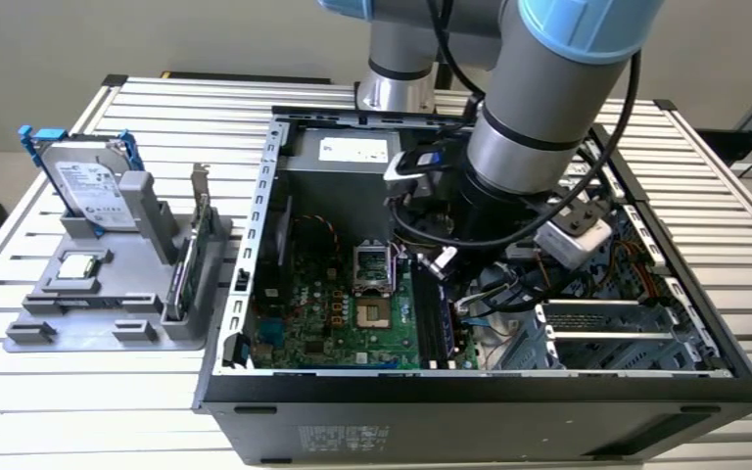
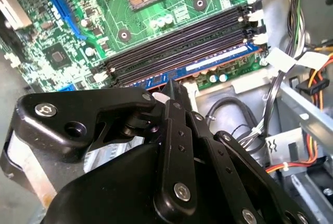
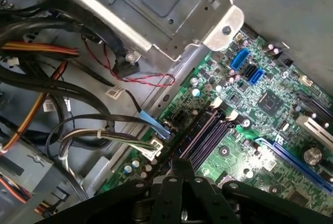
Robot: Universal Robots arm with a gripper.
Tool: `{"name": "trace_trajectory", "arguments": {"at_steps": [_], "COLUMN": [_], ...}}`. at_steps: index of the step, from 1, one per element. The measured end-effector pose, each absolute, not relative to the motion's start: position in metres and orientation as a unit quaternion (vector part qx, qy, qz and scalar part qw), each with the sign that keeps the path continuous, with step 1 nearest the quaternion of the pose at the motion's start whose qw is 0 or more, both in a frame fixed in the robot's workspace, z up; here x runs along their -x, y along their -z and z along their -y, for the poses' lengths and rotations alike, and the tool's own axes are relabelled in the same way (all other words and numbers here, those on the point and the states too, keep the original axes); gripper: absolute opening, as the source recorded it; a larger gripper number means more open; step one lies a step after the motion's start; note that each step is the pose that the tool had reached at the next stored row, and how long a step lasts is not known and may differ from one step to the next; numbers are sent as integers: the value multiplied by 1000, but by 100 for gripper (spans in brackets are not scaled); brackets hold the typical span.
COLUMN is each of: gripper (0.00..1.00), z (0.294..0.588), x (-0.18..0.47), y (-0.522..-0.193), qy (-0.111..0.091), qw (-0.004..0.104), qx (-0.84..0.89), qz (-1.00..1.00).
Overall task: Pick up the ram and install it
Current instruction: 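Press down the ram until it locks into place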
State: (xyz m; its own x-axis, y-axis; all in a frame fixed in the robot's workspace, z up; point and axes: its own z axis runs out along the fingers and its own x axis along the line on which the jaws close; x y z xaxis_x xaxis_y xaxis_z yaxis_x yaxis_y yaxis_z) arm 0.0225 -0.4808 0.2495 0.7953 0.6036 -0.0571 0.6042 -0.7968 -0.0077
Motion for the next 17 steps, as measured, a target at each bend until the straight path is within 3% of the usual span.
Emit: {"name": "trace_trajectory", "arguments": {"at_steps": [17], "gripper": [0], "z": [481], "x": [-22], "y": [-249], "qy": [28], "qw": [9], "qx": [-903], "qz": [-428]}}
